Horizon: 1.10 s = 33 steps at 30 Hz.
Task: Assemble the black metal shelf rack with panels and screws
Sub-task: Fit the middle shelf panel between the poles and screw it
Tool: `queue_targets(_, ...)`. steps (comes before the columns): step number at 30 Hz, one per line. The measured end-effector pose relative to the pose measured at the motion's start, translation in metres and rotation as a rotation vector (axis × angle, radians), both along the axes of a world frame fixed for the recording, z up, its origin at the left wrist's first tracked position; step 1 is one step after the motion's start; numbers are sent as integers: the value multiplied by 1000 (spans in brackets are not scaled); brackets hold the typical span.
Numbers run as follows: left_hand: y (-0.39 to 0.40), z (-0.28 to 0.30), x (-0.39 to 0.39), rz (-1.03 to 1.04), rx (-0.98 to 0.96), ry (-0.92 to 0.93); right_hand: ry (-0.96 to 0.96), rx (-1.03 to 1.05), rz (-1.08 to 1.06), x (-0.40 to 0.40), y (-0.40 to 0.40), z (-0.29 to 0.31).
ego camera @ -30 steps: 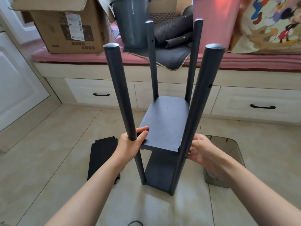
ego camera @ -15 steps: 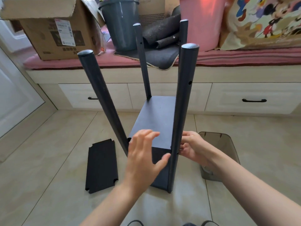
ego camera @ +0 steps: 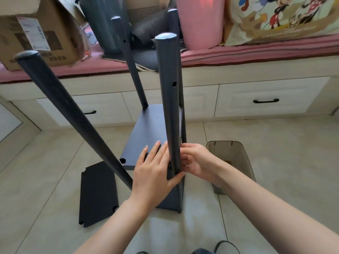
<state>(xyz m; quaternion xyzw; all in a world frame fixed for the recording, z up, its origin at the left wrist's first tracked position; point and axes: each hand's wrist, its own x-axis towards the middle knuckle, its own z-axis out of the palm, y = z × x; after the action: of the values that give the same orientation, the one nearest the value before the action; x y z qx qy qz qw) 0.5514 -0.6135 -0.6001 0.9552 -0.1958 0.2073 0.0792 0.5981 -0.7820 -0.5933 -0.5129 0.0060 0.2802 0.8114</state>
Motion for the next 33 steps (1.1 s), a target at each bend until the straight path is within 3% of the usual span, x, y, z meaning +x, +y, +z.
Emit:
queue_targets(9, -4, 2, -3, 34, 43, -20, 119, 82, -25, 0, 0, -3)
queue_targets(17, -21, 15, -19, 308, 203, 256, 97, 82, -78, -3, 6, 1)
queue_targets(20, -22, 10, -20, 266, 45, 300, 108, 97, -89, -3, 7, 1)
queue_targets(25, -17, -4, -17, 22, -425, 216, 117, 131, -82, -4, 7, 1)
queue_targets(29, -15, -9, -17, 16, -485, 136, 58, 83, -5, -4, -1, -1)
queue_targets(33, -5, -13, -13, -5, -473, 94, 3, -121, 7, -1, -41, -15)
